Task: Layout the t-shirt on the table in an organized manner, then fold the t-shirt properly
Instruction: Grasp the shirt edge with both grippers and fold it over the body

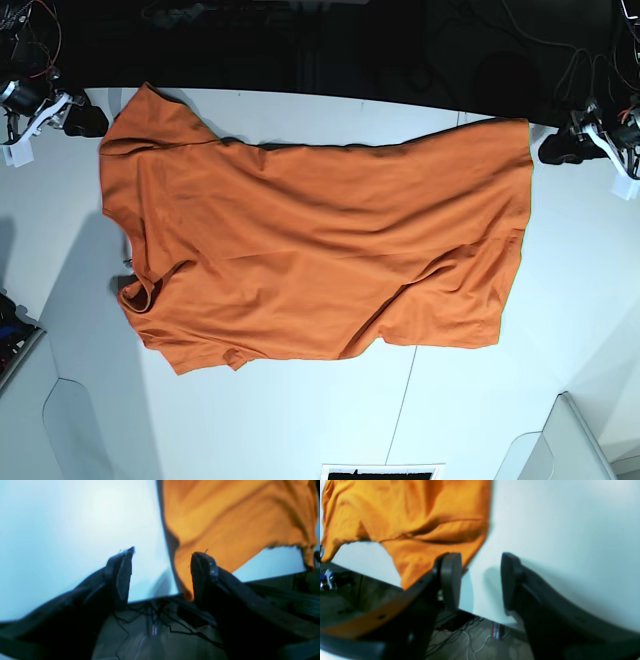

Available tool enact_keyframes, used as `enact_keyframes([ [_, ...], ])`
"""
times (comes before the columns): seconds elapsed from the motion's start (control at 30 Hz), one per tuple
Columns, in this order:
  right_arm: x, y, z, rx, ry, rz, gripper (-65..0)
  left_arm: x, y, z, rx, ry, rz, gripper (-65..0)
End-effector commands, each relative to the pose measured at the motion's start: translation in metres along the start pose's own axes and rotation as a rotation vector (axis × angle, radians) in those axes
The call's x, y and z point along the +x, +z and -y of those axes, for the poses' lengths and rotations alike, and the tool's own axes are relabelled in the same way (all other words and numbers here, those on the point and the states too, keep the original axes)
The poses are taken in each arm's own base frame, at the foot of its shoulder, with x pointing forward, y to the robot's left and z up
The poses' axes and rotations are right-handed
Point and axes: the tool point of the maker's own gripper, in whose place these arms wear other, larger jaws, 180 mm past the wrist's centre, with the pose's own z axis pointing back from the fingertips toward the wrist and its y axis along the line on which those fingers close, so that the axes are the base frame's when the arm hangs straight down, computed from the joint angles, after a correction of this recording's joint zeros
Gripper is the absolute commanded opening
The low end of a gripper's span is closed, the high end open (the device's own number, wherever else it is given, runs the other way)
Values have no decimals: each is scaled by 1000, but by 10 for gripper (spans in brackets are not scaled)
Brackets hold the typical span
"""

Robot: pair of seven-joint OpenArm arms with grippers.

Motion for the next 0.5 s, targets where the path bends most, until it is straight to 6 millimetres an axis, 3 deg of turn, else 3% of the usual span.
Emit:
enact_keyframes([
  [0.0,-3,0,0,-11,28,-36,-378,16,8,-1,5,-37,31,-254],
  [0.27,-16,-13,-14,32,14,-60,-378,0,8,-6,38,-58,-54,-254],
  [0.47,-20,-19,-24,70,-13,-53,-379,-12,-10,20,-21,-136,-126,-254],
])
